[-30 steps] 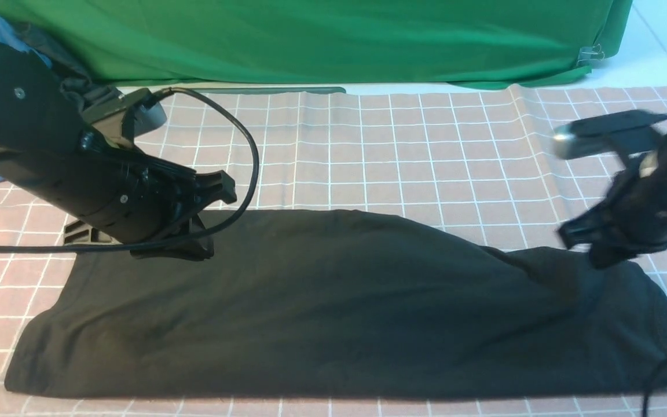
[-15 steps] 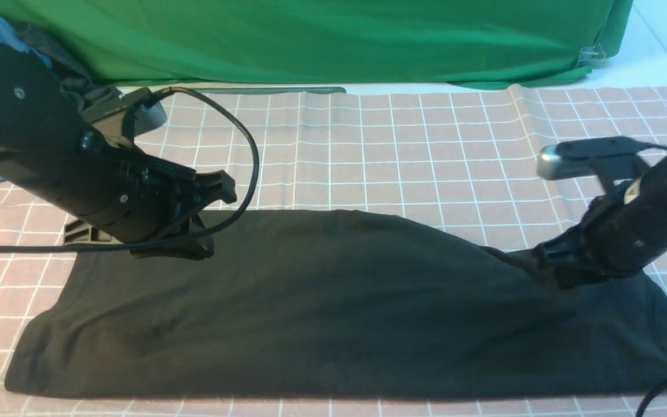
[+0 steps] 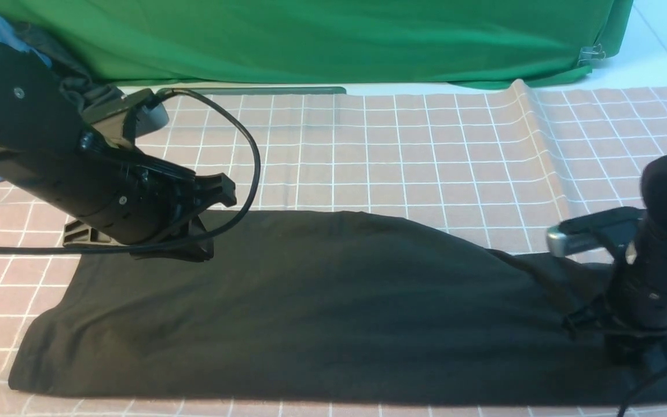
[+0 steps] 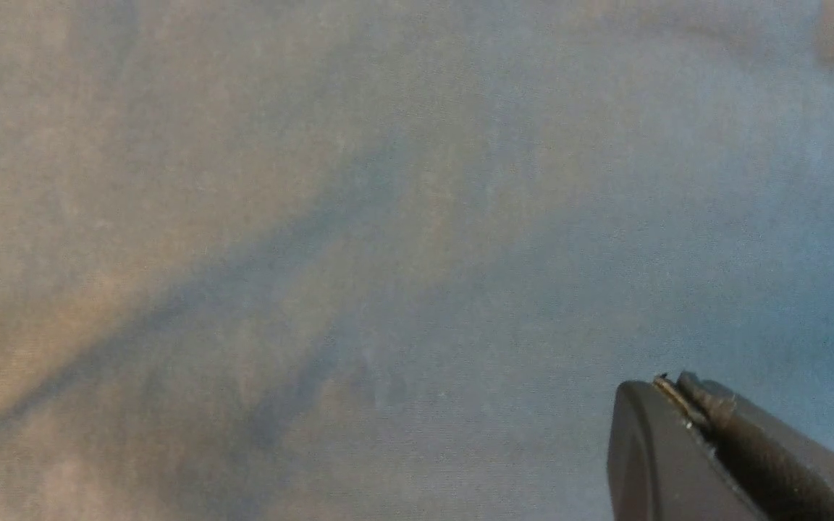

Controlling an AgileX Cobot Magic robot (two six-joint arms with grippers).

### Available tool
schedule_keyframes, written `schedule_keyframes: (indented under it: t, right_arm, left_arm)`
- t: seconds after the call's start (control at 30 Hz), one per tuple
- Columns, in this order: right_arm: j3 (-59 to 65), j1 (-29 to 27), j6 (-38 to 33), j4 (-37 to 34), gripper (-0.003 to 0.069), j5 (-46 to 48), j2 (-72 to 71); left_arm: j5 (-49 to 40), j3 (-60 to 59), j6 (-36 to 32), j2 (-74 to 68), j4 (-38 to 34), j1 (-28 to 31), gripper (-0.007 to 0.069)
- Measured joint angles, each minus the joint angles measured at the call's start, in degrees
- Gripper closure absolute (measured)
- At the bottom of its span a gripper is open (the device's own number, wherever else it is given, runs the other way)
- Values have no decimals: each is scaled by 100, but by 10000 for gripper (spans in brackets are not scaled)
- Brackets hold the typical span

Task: Fold a long-sleeved shirt over a pink coffee tablecloth.
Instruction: 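Pull the folded dark garment lengthwise by its ends to straighten it flat on the table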

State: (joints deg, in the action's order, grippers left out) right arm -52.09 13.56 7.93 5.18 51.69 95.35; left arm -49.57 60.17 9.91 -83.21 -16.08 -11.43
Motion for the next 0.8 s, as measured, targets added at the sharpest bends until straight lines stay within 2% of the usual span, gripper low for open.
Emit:
schedule_keyframes:
  t: [0.2,0.27,0.4,0.47,0.57,0.6,0.63,0.8]
  right_arm:
    - [0,-66,93,139,528,-12,-998]
    - [-5,-259,117,167,520,-159,-1130]
    - [-69,-723,145,66,442,-688,-1092]
    - [-155,-791,-1,-78,396,-887,-1053]
    - [-499,-783,-712,-732,285,-1317,-879]
    - [-523,-782,-793,-803,280,-1348,-845]
    - [-724,-747,-1109,-1043,245,-1430,-669]
    - [-1145,-748,-1573,-1379,214,-1425,70]
  left_arm:
    - [0,0,0,0,0,0,611]
    - [0,0,0,0,0,0,611]
    - [0,0,-5,0,0,0,611]
    - [0,0,-5,0,0,0,611]
    - [19,0,-5,0,-4,0,611]
    - [19,0,-5,0,-4,0,611]
    - [19,0,-5,0,-4,0,611]
    - [23,0,-11,0,-4,0,611]
